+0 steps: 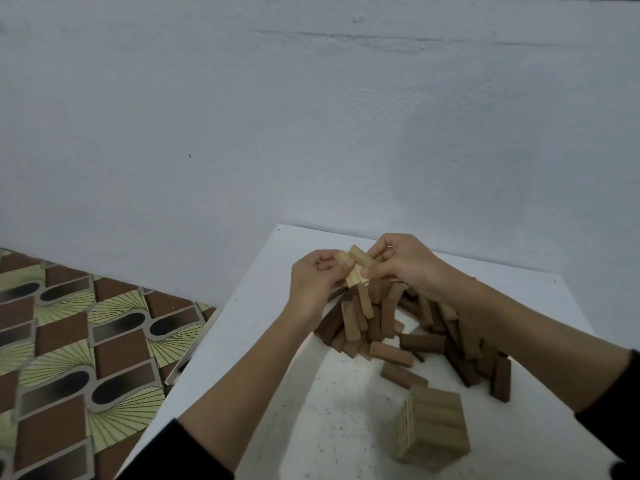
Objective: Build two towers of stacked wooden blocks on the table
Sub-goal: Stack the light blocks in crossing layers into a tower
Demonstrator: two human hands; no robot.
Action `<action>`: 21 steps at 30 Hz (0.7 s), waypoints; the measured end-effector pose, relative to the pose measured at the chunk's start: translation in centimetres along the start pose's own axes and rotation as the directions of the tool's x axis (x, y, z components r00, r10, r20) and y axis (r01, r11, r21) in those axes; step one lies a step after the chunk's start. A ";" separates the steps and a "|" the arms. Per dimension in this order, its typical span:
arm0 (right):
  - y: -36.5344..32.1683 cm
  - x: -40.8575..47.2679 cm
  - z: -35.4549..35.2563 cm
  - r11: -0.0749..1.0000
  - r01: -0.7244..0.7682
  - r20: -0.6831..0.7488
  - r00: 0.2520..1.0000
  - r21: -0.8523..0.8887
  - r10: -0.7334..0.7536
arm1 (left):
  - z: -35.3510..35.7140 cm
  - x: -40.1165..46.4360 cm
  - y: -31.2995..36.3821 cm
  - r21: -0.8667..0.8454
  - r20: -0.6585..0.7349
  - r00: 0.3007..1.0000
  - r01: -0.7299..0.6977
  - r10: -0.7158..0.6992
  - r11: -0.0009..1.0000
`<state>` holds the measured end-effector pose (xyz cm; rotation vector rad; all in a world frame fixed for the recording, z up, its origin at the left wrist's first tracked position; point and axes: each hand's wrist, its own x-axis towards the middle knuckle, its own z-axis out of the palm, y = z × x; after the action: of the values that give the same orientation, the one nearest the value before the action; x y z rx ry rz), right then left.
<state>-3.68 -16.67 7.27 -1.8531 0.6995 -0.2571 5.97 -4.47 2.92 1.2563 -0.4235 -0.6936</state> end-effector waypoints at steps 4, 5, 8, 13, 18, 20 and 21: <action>-1.0 -3.0 0.9 1.000 -0.005 0.004 1.000 0.015 0.005 | -0.6 -2.4 0.4 0.016 0.015 1.000 -0.003 0.002 1.000; -1.2 -3.7 1.4 1.000 -0.004 -0.011 1.000 -0.020 0.004 | -0.8 -3.0 0.3 0.031 0.013 1.000 -0.006 0.005 1.000; -1.5 -5.9 3.2 0.979 0.025 -0.116 0.992 -0.204 -0.050 | -2.5 -4.4 -0.2 0.114 0.024 0.999 -0.032 0.030 0.993; 0.6 -9.9 8.8 0.991 0.043 -0.139 0.988 -0.123 -0.060 | -6.8 -6.7 -3.2 0.417 0.104 0.995 -0.037 -0.008 0.908; 6.9 -11.0 15.0 0.965 -0.105 -0.198 0.979 -0.239 0.058 | -9.6 -8.1 -7.0 0.701 0.094 0.995 -0.034 -0.046 0.712; 8.9 -11.0 15.8 0.967 -0.110 -0.268 0.962 -0.231 0.045 | -9.9 -8.4 -7.6 0.717 0.101 0.995 -0.073 0.000 0.693; 9.5 -10.9 16.0 0.969 -0.110 -0.291 0.956 -0.222 0.042 | -10.0 -8.5 -7.7 0.714 0.106 0.994 -0.087 0.015 0.694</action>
<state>-7.91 -0.18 -5.95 -2.0308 1.0368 -0.4107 4.33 7.31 -6.48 1.9550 -0.8641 -0.5453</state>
